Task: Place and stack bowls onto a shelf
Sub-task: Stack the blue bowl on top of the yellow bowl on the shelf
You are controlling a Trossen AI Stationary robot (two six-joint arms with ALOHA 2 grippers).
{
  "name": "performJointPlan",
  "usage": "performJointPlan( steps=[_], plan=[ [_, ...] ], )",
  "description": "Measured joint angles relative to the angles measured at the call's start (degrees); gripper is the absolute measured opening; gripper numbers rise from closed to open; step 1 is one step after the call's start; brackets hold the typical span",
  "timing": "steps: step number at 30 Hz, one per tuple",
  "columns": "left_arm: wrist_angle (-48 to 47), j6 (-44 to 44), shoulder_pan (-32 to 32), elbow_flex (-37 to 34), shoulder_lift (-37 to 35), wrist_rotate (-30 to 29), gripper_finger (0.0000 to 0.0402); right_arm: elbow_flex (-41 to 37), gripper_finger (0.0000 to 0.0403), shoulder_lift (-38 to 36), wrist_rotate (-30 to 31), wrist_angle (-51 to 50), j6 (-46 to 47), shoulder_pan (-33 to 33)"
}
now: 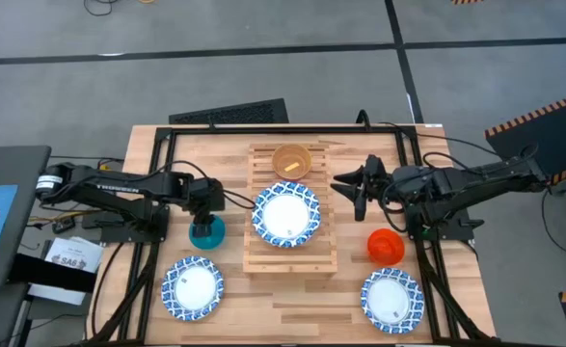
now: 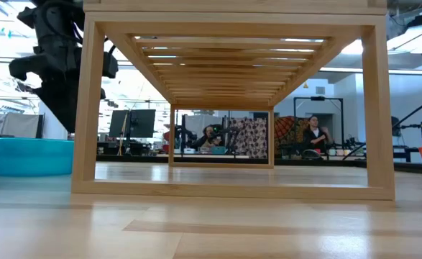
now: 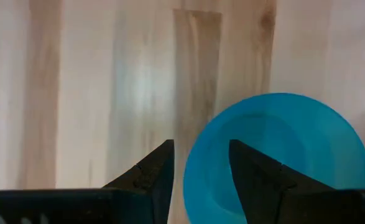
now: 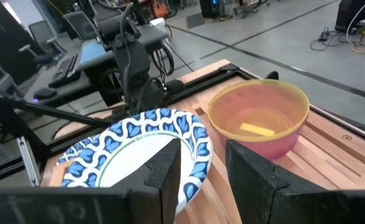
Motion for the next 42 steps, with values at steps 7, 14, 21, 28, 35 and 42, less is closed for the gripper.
performJointPlan(
  steps=[7, 14, 21, 28, 35, 42],
  plan=[
    [0.44, -0.15, 0.00, -1.35, 3.71, 0.68, 0.0137, 0.00, 0.0152, -0.01, 0.06, -0.70, -0.02, -0.02],
    [1.59, -2.52, 0.00, -1.20, 8.93, -0.84, 0.0137, 0.00, 0.0152, 0.00, 0.19, -0.61, -0.02, -0.02],
    [0.76, -3.47, 0.00, -1.09, 9.71, -0.16, 0.0080, 0.00, 0.0152, 0.00, 0.21, -0.60, 0.38, -0.02],
    [-6.02, -8.08, 2.32, 4.00, 9.71, -0.75, 0.0003, 0.00, 0.0152, -0.01, 0.23, -0.56, 0.46, -0.02],
    [-19.75, -5.57, 7.36, 14.87, 5.66, -6.61, 0.0000, 0.00, 0.0152, 0.00, 0.23, -0.53, 0.46, -0.04],
    [-29.43, -2.63, 15.79, 32.87, 2.98, -11.30, 0.0000, 0.00, 0.0152, 0.00, 0.23, -0.51, 0.46, -0.04]
  ],
)
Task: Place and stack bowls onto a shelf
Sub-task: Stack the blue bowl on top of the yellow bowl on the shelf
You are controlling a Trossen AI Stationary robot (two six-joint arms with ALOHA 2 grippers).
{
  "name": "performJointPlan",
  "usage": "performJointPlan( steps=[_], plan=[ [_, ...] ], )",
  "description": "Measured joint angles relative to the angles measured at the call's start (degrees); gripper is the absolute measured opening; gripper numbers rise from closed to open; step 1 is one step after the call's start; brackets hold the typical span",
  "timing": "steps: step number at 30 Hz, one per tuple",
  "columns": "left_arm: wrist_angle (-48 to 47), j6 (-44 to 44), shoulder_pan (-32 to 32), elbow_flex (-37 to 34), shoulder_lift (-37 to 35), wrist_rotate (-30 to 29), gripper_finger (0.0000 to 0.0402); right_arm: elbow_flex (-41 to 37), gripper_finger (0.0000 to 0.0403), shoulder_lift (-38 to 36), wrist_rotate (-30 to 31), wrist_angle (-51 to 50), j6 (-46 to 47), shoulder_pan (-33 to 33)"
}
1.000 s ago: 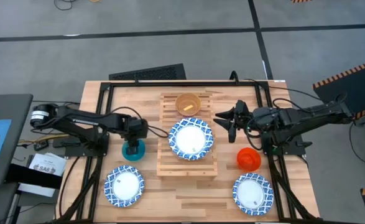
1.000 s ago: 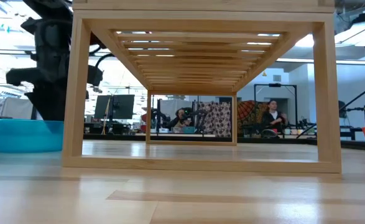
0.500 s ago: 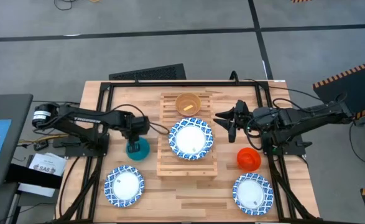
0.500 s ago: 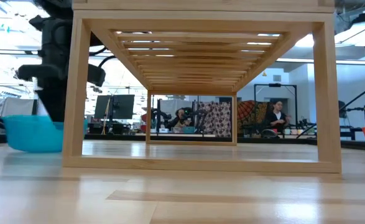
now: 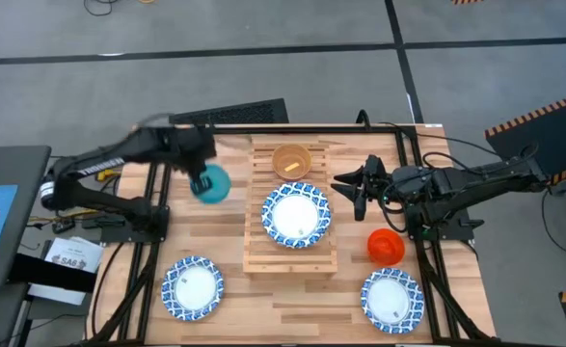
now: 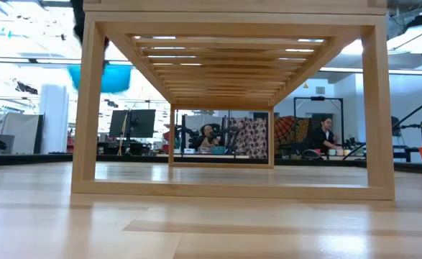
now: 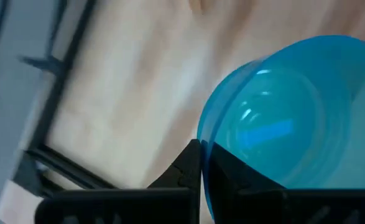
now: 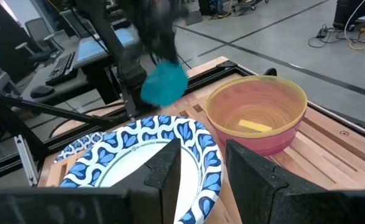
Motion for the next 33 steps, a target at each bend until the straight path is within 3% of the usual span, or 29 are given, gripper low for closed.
performJointPlan(
  steps=[4, 13, 19, 25, 33],
  plan=[
    [-2.00, 1.99, 3.01, 14.10, 4.09, 2.32, 0.0000, 0.00, 0.0152, 0.00, 0.00, 0.00, 0.01, 0.00],
    [-9.91, 5.76, 2.68, 48.33, 26.10, 5.09, 0.0000, 0.02, 0.0152, 1.03, -0.02, -0.01, -0.01, 0.00],
    [-8.56, 8.08, 2.02, 64.71, 38.79, 7.18, 0.0000, -0.02, 0.0152, 4.48, -0.02, -0.34, -0.02, 0.00],
    [-1.91, 7.38, 2.09, 61.66, 41.98, 13.62, 0.0000, 0.00, 0.0152, 5.41, -0.02, 2.46, 0.00, 0.13],
    [-0.01, 6.52, 1.50, 61.57, 45.80, 13.27, 0.0000, 0.00, 0.0152, 1.92, -0.02, 3.71, -0.06, -0.01]
  ],
)
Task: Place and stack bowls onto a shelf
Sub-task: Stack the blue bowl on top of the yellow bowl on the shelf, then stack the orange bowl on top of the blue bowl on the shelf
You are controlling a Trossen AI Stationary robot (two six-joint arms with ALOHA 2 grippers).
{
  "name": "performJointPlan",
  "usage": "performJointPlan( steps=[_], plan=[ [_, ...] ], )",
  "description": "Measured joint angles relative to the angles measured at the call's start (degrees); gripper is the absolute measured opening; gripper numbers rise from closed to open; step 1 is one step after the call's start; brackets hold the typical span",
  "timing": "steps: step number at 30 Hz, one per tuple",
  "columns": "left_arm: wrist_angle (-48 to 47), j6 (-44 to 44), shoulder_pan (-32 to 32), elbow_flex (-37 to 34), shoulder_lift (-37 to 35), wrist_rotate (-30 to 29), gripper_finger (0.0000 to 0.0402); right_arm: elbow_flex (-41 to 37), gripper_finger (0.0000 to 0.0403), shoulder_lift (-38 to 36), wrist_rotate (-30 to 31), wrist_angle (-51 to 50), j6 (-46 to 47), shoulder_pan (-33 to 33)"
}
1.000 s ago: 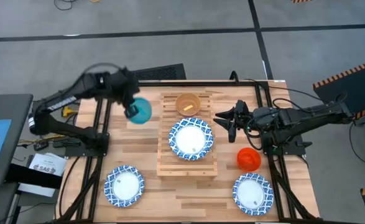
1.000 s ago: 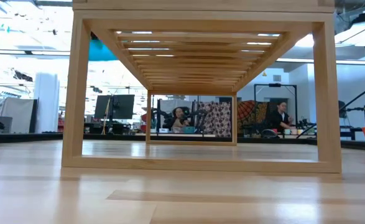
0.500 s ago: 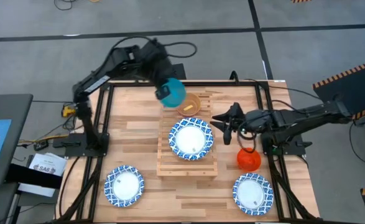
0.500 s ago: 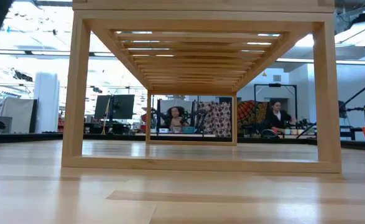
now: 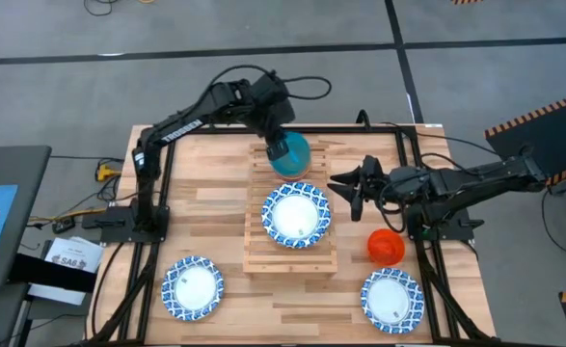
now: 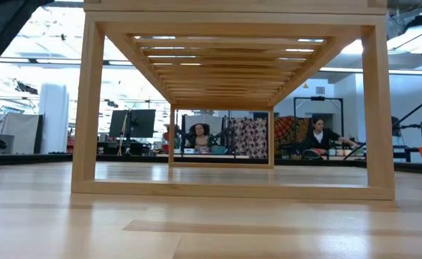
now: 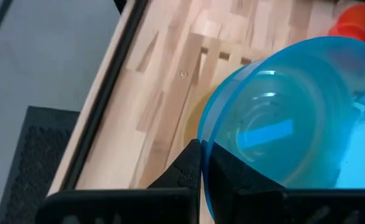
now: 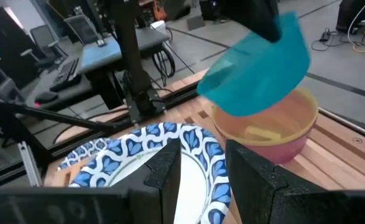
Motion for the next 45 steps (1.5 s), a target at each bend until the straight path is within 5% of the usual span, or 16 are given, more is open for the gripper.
performJointPlan(
  steps=[20, 37, 45],
  plan=[
    [-0.62, -1.11, 0.20, 0.00, 3.51, 0.60, 0.0004, 0.00, 0.0152, -0.10, -0.01, -0.46, 0.00, 0.09],
    [-0.11, -0.59, 0.87, 0.07, 0.80, 1.26, 0.0159, 0.01, 0.0152, -0.10, -0.01, -0.21, 0.00, 0.09],
    [4.02, -2.96, 3.14, 0.04, -6.45, 13.39, 0.0162, 0.01, 0.0152, -0.10, -0.01, -0.03, -0.20, -0.02]
  ],
)
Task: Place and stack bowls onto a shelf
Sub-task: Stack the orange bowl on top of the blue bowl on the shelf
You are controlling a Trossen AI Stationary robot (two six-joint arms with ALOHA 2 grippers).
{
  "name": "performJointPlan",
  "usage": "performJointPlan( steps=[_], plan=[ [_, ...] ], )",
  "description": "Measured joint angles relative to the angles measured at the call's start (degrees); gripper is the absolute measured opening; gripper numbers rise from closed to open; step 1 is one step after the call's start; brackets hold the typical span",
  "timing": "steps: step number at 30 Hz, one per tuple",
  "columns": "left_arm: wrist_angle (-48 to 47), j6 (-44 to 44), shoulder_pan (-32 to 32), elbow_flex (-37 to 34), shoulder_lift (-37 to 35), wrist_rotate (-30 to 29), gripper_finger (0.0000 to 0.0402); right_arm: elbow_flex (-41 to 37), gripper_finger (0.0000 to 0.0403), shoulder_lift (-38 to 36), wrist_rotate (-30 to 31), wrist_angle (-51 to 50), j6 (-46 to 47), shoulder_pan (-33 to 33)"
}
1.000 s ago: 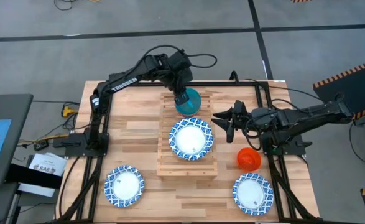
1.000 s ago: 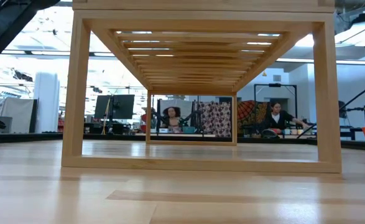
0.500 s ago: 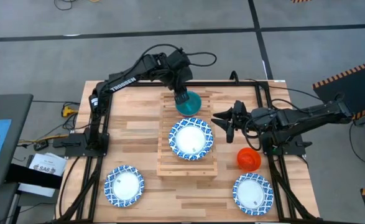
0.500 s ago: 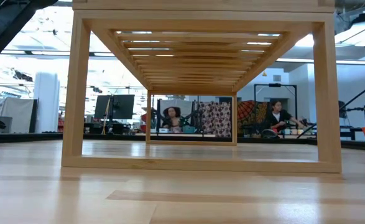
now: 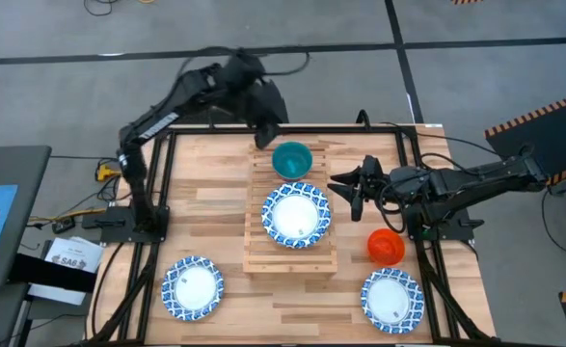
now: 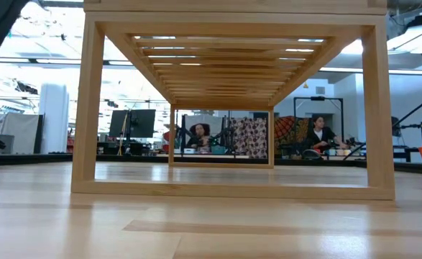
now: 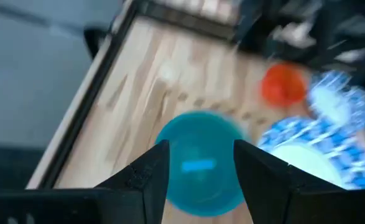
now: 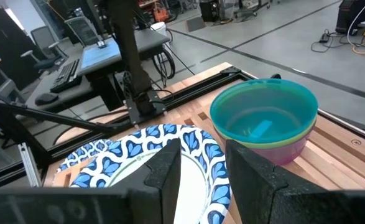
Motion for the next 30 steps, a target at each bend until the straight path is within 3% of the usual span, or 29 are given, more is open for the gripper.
performJointPlan(
  steps=[5, 8, 11, 17, 21, 25, 30],
  plan=[
    [6.51, -0.08, -2.48, -0.27, -5.08, 0.94, 0.0162, -0.01, 0.0152, 0.00, 0.00, 0.28, -0.47, 0.00],
    [13.05, -0.06, -4.46, -5.41, -9.38, 0.86, 0.0162, -0.01, 0.0152, 0.00, 0.00, 1.11, -2.19, 0.00],
    [22.04, -0.90, -6.14, -16.97, -15.80, -0.74, 0.0162, -0.01, 0.0152, 0.00, 0.00, 1.24, -2.86, 0.00],
    [48.83, -8.39, -9.11, -49.92, -33.48, -1.73, 0.0162, -0.01, 0.0152, 0.00, 0.00, 1.39, -2.84, 0.00],
    [63.18, -9.25, -13.62, -67.24, -44.43, -3.50, 0.0162, -0.01, 0.0152, 0.00, 0.00, 3.23, -3.04, 0.00],
    [69.70, -8.65, -18.48, -78.04, -52.71, -11.84, 0.0162, -0.01, 0.0152, -0.02, 0.02, 5.33, -4.30, 0.00],
    [71.29, -7.35, -20.95, -83.42, -58.49, -17.47, 0.0162, -0.01, 0.0152, -0.02, 0.07, 5.46, -4.35, -0.37]
  ],
)
